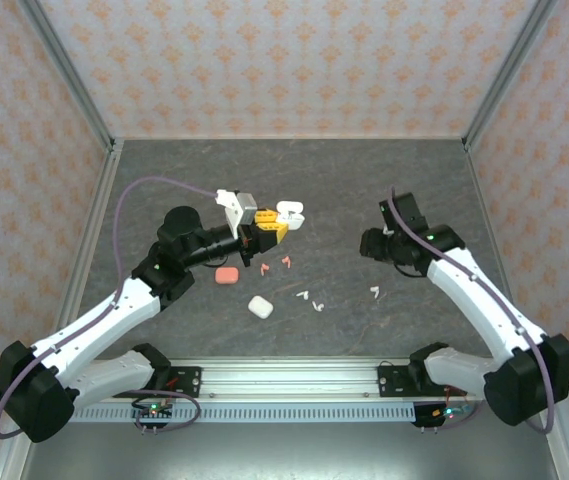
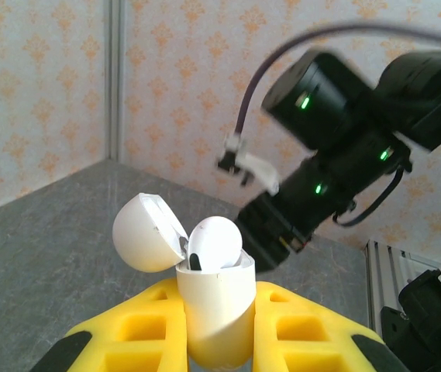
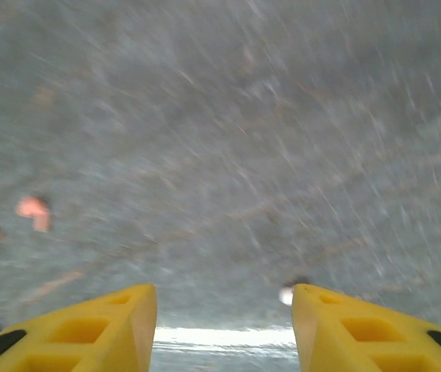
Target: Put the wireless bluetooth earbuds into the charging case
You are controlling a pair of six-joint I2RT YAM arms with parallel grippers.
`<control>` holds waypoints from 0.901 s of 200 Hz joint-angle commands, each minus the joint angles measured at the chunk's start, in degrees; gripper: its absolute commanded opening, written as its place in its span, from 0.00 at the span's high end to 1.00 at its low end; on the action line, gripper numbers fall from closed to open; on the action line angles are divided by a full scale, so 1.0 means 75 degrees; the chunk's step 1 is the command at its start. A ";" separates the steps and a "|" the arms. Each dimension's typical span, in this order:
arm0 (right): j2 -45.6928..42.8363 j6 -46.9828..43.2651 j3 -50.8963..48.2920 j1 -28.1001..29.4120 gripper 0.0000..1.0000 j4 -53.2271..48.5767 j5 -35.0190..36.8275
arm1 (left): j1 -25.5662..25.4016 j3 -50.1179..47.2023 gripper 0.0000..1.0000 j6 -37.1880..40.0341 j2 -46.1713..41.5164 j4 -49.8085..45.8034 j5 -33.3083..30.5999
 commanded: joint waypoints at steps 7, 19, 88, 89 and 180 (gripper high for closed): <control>0.0430 0.0349 -0.0576 -0.0203 0.53 0.0337 0.0388 | -0.0063 -0.0068 1.00 0.0187 -0.0121 0.0228 -0.0081; 0.0751 0.0298 -0.0738 -0.0246 0.54 0.0462 0.0409 | -0.0066 -0.0090 1.00 0.0155 -0.0094 0.0295 -0.0070; 0.2047 0.0275 -0.1093 -0.0396 0.58 0.1079 -0.0009 | -0.0063 -0.0094 1.00 0.0069 0.0002 0.0372 -0.0028; 0.2063 0.0275 -0.1101 -0.0390 0.57 0.1080 -0.0021 | -0.0063 -0.0097 1.00 0.0069 0.0002 0.0372 -0.0031; 0.2708 0.0191 -0.1186 -0.0388 0.60 0.0894 -0.0150 | -0.0066 -0.0110 1.00 0.0088 0.0026 0.0331 -0.0046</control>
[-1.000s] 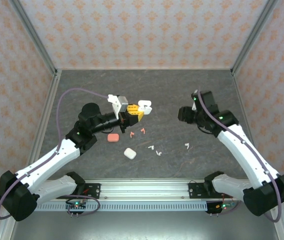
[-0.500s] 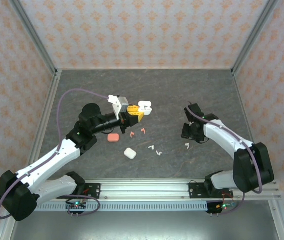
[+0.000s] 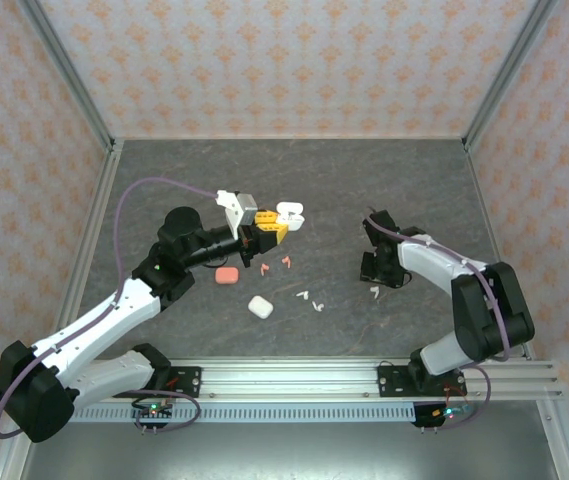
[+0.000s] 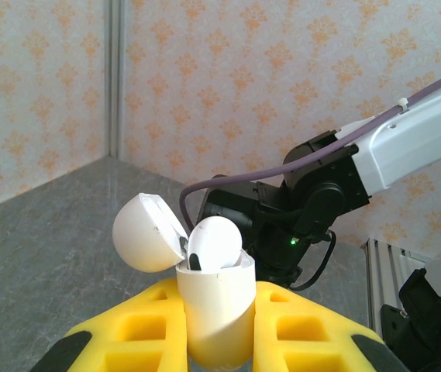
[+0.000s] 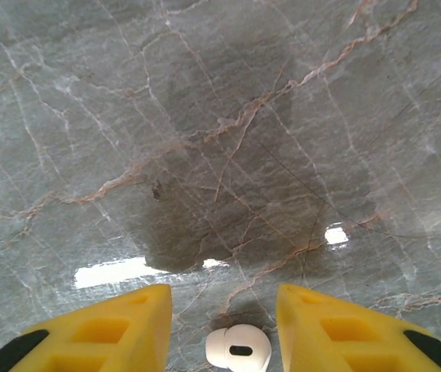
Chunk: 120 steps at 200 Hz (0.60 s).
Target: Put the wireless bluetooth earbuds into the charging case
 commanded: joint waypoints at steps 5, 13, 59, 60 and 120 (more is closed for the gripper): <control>0.0128 0.0009 -0.0125 -0.0054 0.61 -0.0193 0.0011 | -0.0063 -0.0077 1.00 0.0089 0.0026 0.0320 -0.0049; 0.0147 0.0017 -0.0123 -0.0054 0.61 -0.0247 -0.0015 | -0.0063 -0.0072 1.00 0.0086 0.0026 0.0319 -0.0047; 0.0163 0.0032 -0.0235 -0.0053 0.64 -0.0432 -0.0004 | -0.0069 -0.0125 1.00 0.0088 0.0014 0.0333 -0.0073; 0.0164 0.0028 -0.0235 -0.0051 0.64 -0.0435 -0.0002 | -0.0066 -0.0125 1.00 0.0086 0.0014 0.0332 -0.0072; 0.0173 -0.0012 -0.0304 -0.0055 0.70 -0.0450 -0.0131 | -0.0063 -0.0122 1.00 0.0088 0.0049 0.0332 -0.0072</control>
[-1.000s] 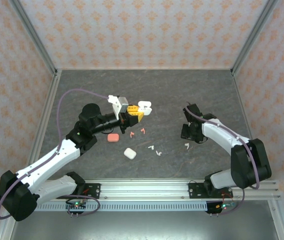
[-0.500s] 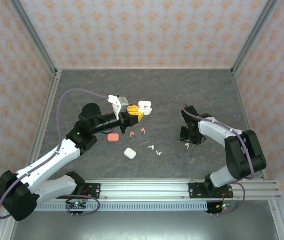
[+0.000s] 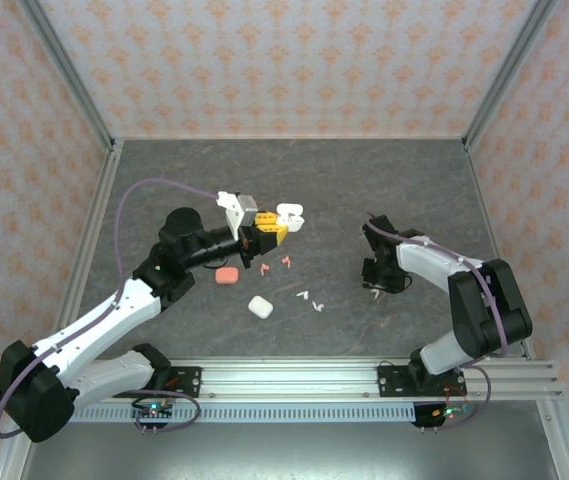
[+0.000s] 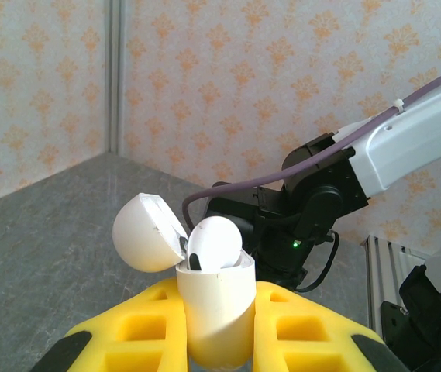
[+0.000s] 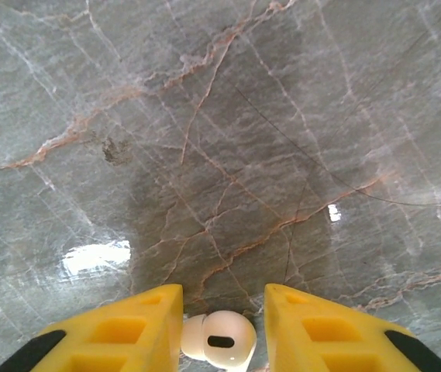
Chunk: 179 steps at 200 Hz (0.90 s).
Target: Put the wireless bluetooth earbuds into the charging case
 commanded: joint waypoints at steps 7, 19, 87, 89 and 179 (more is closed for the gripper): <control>0.0085 -0.0012 -0.0131 -0.0054 0.72 -0.0245 -0.0080 | -0.0065 -0.0053 1.00 0.0084 0.0035 0.0333 -0.0072; 0.0101 -0.0031 -0.0119 -0.0047 0.75 -0.0245 -0.0143 | -0.0063 -0.0041 1.00 0.0085 0.0035 0.0317 -0.0083; -0.1352 -0.0364 0.0183 -0.0053 0.78 -0.0172 -0.0010 | -0.0063 -0.0040 1.00 -0.0154 0.0144 0.0641 -0.0077; -0.1437 -0.0372 0.0200 -0.0051 0.78 -0.0155 -0.0022 | -0.0063 -0.0037 1.00 -0.0169 0.0156 0.0667 -0.0073; -0.2210 -0.0371 0.0882 -0.0049 0.79 -0.0147 -0.0753 | -0.0074 0.0140 1.00 -0.0574 0.0662 0.1211 -0.0092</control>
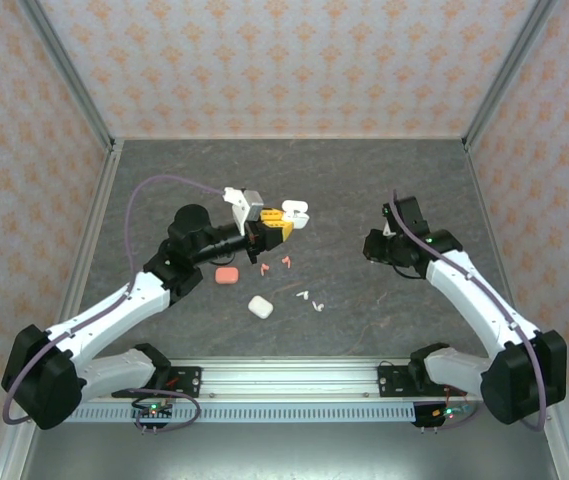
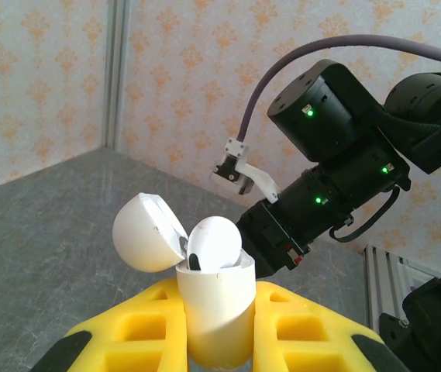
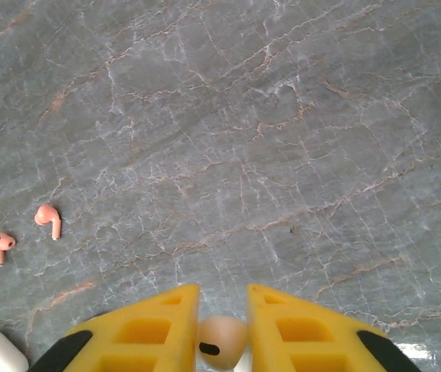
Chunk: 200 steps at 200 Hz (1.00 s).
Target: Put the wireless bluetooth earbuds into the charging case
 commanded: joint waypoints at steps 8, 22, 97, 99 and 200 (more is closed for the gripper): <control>0.0631 -0.0003 -0.0034 -0.0042 0.79 -0.0224 -0.0234 | -0.0074 0.0130 1.00 -0.0118 -0.0004 0.0482 -0.0106; 0.0904 0.0129 -0.0208 -0.0039 0.79 -0.0078 -0.0314 | -0.0074 0.0118 1.00 -0.0095 -0.0029 0.0429 -0.0136; 0.2472 0.0604 -0.0826 -0.0033 0.80 0.0709 -0.0371 | -0.0074 0.0061 1.00 0.0025 -0.0174 0.0255 -0.0218; 0.2495 0.0605 -0.0828 -0.0032 0.80 0.0708 -0.0365 | -0.0077 0.0053 1.00 0.0023 -0.0187 0.0249 -0.0223; 0.2614 0.0266 -0.0747 -0.0039 0.67 0.0286 -0.0328 | -0.0075 0.0004 1.00 0.0066 -0.0258 0.0200 -0.0283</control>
